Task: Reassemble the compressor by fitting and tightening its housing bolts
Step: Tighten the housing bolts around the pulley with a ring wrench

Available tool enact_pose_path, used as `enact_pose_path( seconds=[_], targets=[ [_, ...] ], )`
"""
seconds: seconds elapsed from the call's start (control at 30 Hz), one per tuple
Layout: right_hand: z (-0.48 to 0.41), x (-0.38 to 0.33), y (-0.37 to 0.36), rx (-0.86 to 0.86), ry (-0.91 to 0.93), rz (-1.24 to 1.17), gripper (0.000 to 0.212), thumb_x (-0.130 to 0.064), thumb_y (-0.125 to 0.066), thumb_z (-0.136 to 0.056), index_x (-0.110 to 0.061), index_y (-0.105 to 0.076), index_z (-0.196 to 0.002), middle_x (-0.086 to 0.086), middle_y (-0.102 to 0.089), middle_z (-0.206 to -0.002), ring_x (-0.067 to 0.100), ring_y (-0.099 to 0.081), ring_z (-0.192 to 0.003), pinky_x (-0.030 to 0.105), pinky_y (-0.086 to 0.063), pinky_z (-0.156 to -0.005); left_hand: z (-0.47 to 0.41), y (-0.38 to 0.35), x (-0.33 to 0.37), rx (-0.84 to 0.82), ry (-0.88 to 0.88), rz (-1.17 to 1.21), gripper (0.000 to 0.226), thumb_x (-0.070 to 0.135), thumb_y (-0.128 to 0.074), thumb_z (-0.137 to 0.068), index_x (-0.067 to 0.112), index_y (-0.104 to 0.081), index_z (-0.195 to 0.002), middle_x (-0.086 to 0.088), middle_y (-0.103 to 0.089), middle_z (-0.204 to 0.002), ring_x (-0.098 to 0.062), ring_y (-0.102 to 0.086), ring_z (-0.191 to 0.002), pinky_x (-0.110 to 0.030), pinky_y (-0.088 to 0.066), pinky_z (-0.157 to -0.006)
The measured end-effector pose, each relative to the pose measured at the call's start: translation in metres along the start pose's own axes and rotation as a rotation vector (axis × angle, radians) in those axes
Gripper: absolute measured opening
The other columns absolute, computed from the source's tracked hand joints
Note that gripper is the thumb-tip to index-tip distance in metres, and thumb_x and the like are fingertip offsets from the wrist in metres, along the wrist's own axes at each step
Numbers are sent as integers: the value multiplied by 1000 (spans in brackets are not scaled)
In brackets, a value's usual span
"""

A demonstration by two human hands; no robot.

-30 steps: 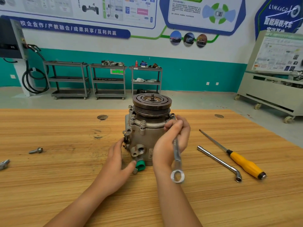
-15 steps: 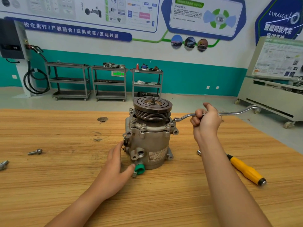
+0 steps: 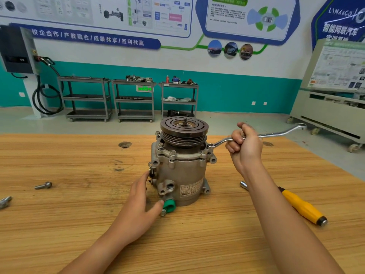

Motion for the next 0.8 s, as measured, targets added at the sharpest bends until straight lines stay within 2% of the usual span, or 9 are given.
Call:
enact_pose_path(
  seconds=[0.23,0.4,0.47,0.6,0.7,0.8],
  targets=[
    [55,4,3,303,275,-80,26,-8,-31,-100,-17,-48,-82,-11,-39,-42,5,-31,-36,18,-27,-36,1,1,0,-8,10,13,83,33,-58,-89,32,1,-148,8,-11,-153,-11,-23,-138,-30,-25,-111],
    [93,16,-26,271,374,39,27,-10,-30,-101,-20,-48,-85,-13,-42,-46,2,-36,-42,15,-32,-41,1,2,2,-1,11,31,82,32,-60,-89,31,-2,-148,6,-13,-153,-13,-25,-137,-30,-26,-109],
    [95,11,-25,263,323,-24,26,-11,-31,-102,-20,-49,-85,-13,-42,-45,2,-36,-40,15,-31,-39,2,3,2,-4,17,46,82,32,-60,-89,31,-3,-148,5,-14,-153,-13,-26,-137,-30,-26,-110],
    [67,-10,1,352,81,-352,19,-18,-36,-100,-15,-46,-84,-3,-41,-53,7,-35,-36,15,-29,-38,2,3,2,-4,11,37,82,34,-59,-89,32,-1,-148,7,-12,-152,-12,-24,-137,-32,-27,-111],
    [45,-14,6,333,-122,-392,24,-27,-38,-100,-13,-41,-80,1,-44,-61,10,-41,-43,13,-34,-40,1,2,3,-6,4,28,83,33,-58,-89,31,0,-148,8,-12,-153,-12,-24,-138,-32,-27,-112],
    [36,-8,2,298,-222,-383,26,-24,-37,-100,-10,-41,-78,4,-47,-65,11,-44,-49,12,-38,-39,1,2,3,-4,2,37,83,33,-58,-89,31,0,-148,8,-11,-153,-11,-24,-137,-32,-27,-112]
  ],
)
Point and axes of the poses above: each hand's wrist, its own z-axis away from the middle knuckle, its own y-axis out of the back of the hand, x = y × z, the point moved 7 cm from there along -z, towards the middle knuckle
